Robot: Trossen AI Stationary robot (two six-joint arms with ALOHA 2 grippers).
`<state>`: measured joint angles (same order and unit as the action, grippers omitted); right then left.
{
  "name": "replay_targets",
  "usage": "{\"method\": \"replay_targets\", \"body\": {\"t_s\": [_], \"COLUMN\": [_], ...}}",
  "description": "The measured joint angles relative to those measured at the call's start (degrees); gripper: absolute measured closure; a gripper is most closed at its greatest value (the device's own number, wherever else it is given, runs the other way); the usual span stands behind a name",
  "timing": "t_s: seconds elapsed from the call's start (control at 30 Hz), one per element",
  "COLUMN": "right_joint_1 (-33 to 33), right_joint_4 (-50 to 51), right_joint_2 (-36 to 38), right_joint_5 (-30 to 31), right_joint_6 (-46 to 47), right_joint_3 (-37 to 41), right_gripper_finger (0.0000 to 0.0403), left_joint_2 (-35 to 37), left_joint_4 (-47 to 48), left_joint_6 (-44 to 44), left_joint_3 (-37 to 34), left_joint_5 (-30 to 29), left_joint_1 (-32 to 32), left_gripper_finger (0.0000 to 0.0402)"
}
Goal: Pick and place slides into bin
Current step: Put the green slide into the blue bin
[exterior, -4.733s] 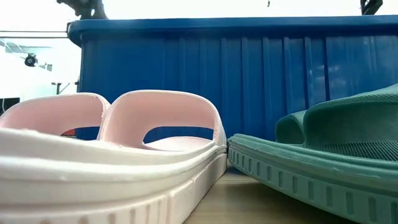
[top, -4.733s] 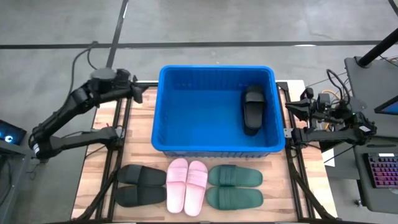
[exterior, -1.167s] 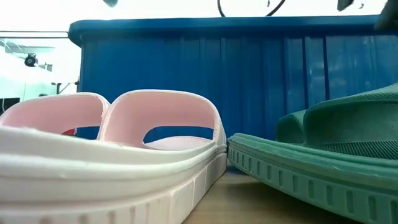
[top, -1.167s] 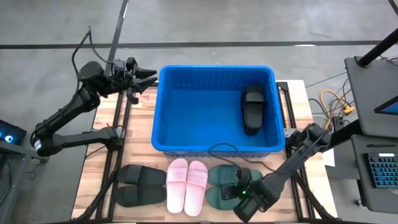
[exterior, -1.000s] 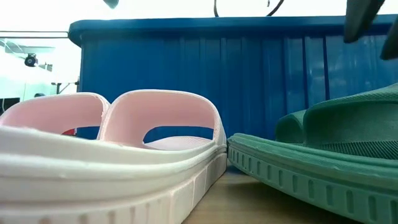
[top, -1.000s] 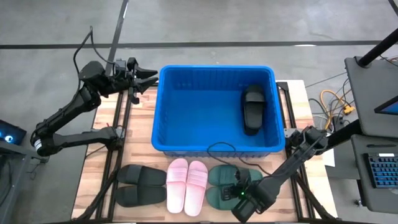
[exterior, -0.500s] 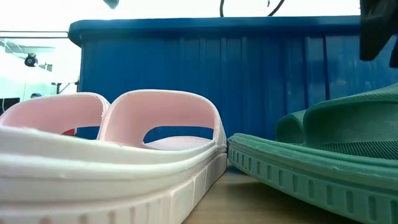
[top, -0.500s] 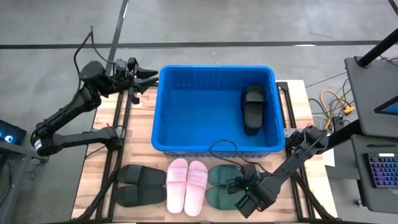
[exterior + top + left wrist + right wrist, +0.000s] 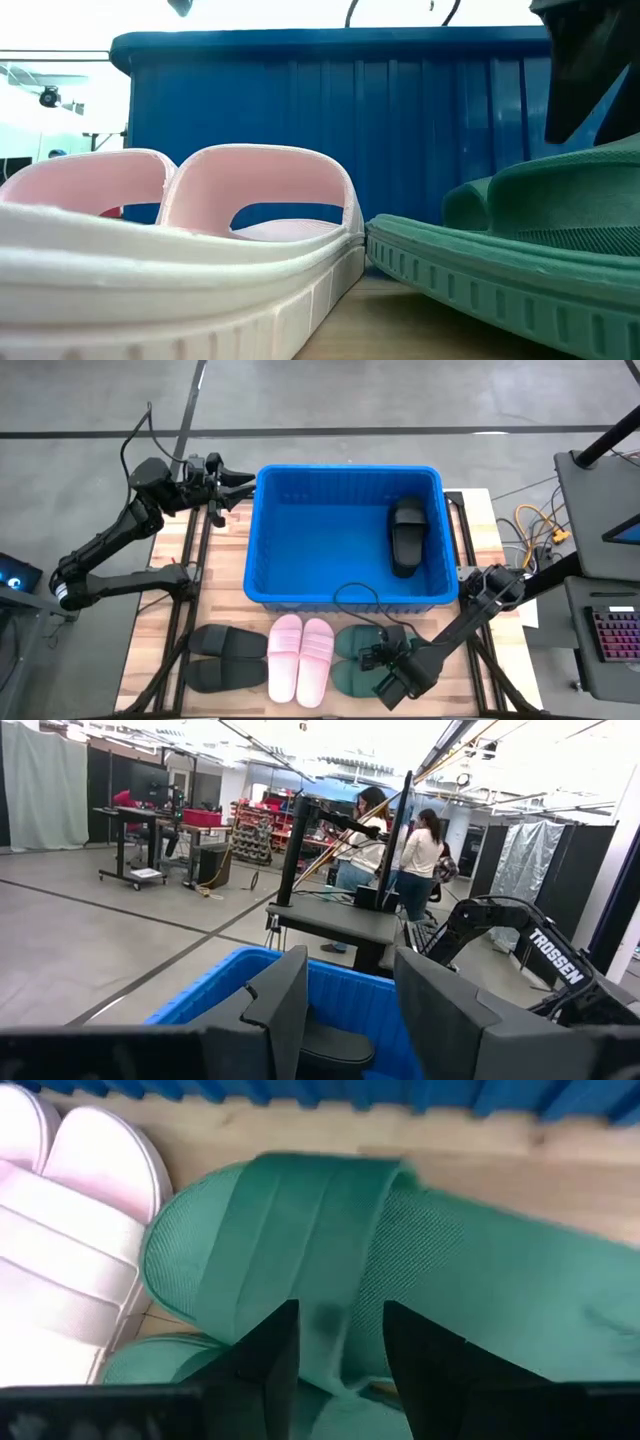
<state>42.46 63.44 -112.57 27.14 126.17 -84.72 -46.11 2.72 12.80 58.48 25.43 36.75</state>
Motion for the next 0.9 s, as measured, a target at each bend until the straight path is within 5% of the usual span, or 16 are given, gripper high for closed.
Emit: {"method": "replay_targets", "body": {"t_s": [0.27,0.63,0.9], "right_joint_1": [-0.51,-0.59,-0.69], "right_joint_4": [-14.05,-14.82,-12.32], "right_joint_2": [0.02,0.67,3.18], "right_joint_5": [2.06,2.56,6.66], "right_joint_6": [-0.53,-2.80,-4.68], "right_joint_3": [5.94,4.89,2.33], "right_gripper_finger": [0.0271,0.0383,0.0390], "left_joint_2": [0.00,0.00,0.00], "left_joint_4": [0.02,0.02,0.07], "left_joint_6": [-0.01,-0.15,-0.20], "left_joint_3": [0.00,0.00,-0.76], "left_joint_5": [0.00,-0.14,-0.18], "left_joint_1": [-0.02,-0.02,0.00], "left_gripper_finger": [0.0265,0.0265,0.0265]}}
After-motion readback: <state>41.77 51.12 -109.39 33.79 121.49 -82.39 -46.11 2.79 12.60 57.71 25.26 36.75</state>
